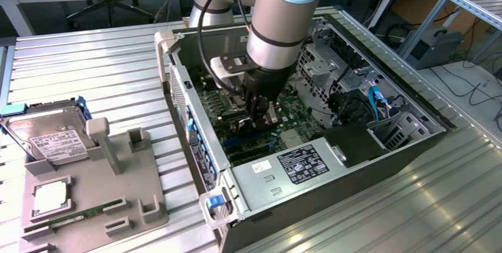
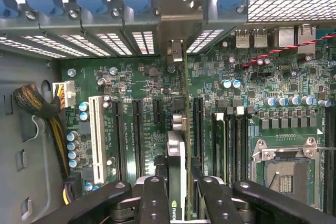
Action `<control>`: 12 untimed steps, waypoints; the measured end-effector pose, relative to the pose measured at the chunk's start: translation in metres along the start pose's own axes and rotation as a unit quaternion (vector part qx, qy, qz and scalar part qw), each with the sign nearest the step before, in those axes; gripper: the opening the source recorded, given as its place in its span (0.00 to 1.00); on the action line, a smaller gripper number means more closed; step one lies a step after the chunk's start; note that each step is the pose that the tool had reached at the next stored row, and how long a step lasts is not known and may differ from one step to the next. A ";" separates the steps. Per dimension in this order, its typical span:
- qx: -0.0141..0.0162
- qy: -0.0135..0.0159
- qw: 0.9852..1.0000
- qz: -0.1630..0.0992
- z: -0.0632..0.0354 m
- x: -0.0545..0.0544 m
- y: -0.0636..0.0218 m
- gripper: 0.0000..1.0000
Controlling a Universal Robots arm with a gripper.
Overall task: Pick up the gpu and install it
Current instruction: 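Insert the gpu into the slot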
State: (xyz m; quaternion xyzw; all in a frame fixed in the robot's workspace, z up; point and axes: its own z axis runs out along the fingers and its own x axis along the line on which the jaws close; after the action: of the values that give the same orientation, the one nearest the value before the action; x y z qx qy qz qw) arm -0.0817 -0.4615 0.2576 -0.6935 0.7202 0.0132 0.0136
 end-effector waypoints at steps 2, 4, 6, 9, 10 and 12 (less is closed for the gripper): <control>0.000 -0.004 1.000 0.000 0.0001 0.000 0.0000 0.27; 0.000 -0.008 1.000 0.000 0.0002 0.000 0.0000 0.27; 0.000 -0.008 1.000 0.000 0.0002 0.000 0.0000 0.27; 0.000 -0.006 1.000 0.001 0.0002 0.000 -0.0001 0.27; 0.000 -0.005 1.000 0.001 0.0002 0.000 0.0000 0.27; 0.001 -0.005 1.000 0.002 0.0002 0.000 0.0007 0.27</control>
State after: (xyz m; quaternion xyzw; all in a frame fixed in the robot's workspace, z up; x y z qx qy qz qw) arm -0.0824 -0.4618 0.2575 -0.6920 0.7215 0.0162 0.0175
